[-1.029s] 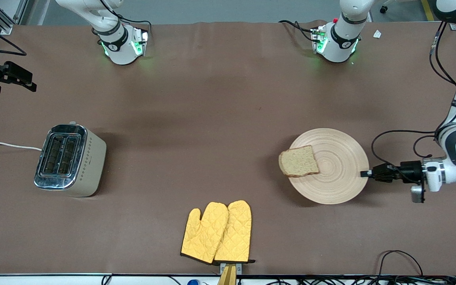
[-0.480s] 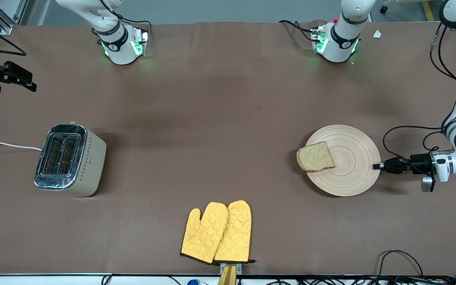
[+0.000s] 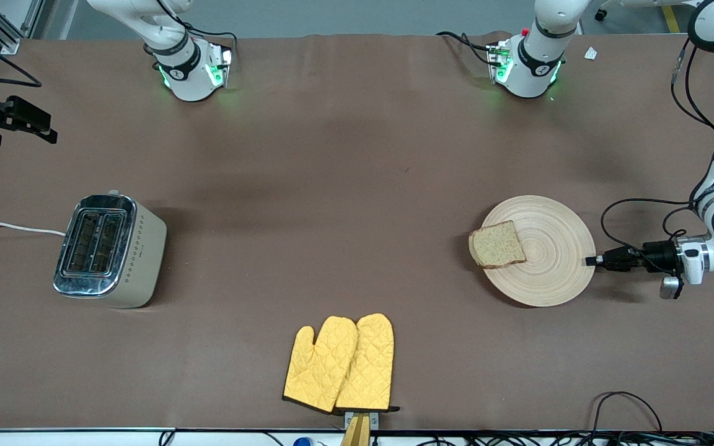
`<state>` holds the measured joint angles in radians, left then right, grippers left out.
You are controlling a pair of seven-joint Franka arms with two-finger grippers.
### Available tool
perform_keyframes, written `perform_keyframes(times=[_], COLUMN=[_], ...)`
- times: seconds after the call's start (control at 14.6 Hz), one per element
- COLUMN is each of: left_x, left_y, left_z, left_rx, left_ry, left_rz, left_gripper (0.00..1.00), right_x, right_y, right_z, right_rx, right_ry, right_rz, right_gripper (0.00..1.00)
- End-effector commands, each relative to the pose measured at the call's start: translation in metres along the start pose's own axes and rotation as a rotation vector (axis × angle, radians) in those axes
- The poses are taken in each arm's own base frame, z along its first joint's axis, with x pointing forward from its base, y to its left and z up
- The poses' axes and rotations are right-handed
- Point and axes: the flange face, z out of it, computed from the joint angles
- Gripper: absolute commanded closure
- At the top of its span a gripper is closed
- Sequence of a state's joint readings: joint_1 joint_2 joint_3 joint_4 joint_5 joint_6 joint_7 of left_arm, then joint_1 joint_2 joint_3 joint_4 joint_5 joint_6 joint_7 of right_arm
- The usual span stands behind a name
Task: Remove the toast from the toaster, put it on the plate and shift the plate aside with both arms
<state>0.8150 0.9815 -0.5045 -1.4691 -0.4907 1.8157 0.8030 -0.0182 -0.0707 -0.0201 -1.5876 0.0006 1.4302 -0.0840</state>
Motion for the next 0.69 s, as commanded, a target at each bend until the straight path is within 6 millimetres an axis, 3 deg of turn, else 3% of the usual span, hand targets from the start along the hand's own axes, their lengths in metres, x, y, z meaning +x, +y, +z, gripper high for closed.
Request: perform_keyframes(times=[0.0, 0.14, 0.27, 0.34, 0.62], left_x=[0.013, 0.03, 0.054, 0.066, 0.096], left_y=[0.019, 0.054, 0.109, 0.139, 0.294], left_z=[-0.03, -0.048, -0.067, -0.065, -0.054], left_rx=[0.087, 0.176, 0.299, 0.356, 0.594], left_ry=[-0.038, -0.106, -0.152, -0.176, -0.194], left_rz=[0.011, 0.016, 0.037, 0.055, 0.106], left_gripper=[0.0, 0.0, 0.0, 0.0, 0.0], right_x=[0.0, 0.0, -0.001, -0.001, -0.001], right_y=[-0.001, -0.001, 0.0, 0.0, 0.006], right_z=[-0.004, -0.004, -0.004, -0.004, -0.006], right_rx=[0.012, 0.012, 0.01, 0.01, -0.006], right_ry=[0.002, 0.002, 0.002, 0.002, 0.006], right_rz=[0.015, 0.015, 0.016, 0.015, 0.024], right_gripper=[0.0, 0.0, 0.0, 0.0, 0.0])
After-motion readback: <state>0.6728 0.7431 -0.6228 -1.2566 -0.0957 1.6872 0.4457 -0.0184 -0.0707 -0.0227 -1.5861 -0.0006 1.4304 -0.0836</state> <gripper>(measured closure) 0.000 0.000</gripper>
